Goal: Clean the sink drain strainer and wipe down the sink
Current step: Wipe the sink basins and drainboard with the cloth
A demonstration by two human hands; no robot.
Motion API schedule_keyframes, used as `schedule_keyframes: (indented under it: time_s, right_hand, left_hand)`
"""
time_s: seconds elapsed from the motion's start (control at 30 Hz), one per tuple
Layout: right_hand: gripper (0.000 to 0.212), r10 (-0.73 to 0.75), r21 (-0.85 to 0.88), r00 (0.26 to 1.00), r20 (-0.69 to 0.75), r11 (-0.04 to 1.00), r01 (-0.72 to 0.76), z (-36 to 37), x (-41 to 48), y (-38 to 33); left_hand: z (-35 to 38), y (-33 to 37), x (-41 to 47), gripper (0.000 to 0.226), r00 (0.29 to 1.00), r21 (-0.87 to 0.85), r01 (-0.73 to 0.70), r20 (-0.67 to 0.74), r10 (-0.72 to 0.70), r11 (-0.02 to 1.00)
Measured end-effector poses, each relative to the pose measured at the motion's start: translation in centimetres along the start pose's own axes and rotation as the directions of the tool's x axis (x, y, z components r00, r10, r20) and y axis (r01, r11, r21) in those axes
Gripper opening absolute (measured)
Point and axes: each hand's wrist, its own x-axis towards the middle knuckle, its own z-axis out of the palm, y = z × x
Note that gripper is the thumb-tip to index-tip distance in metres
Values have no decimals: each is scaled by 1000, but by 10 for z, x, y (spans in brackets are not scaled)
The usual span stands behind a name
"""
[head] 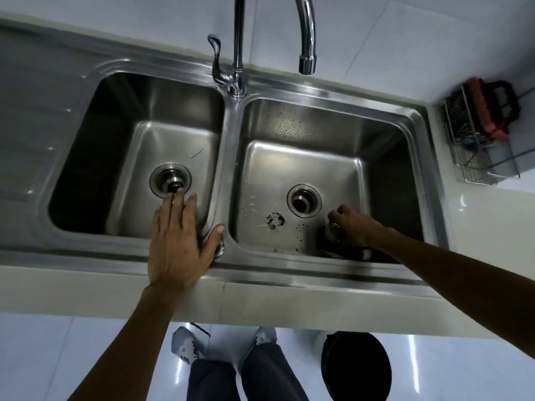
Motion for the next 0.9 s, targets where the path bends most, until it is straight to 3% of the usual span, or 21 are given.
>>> schedule_keyframes:
  time_s: [0.27, 0.63, 0.8, 0.9]
  right_hand:
    - [59, -94, -154, 995, 33, 983, 98, 24, 0, 8]
    - [51, -64, -164, 997, 49, 984, 71, 28, 4, 8]
    - [63, -138, -198, 984, 114, 967, 158, 26, 0, 7]
    - [61, -98, -176, 987, 129, 977, 121, 22, -1, 6]
  left_hand:
    - [0, 0, 0, 82, 999, 4, 36, -30, -36, 999]
    - [-1, 1, -1, 83, 998, 9, 54, -29, -54, 999]
    - [-3, 3, -1, 83, 998, 1, 55, -38, -55, 998]
    - [-10, 1, -3, 85, 992, -24, 97, -72, -99, 995]
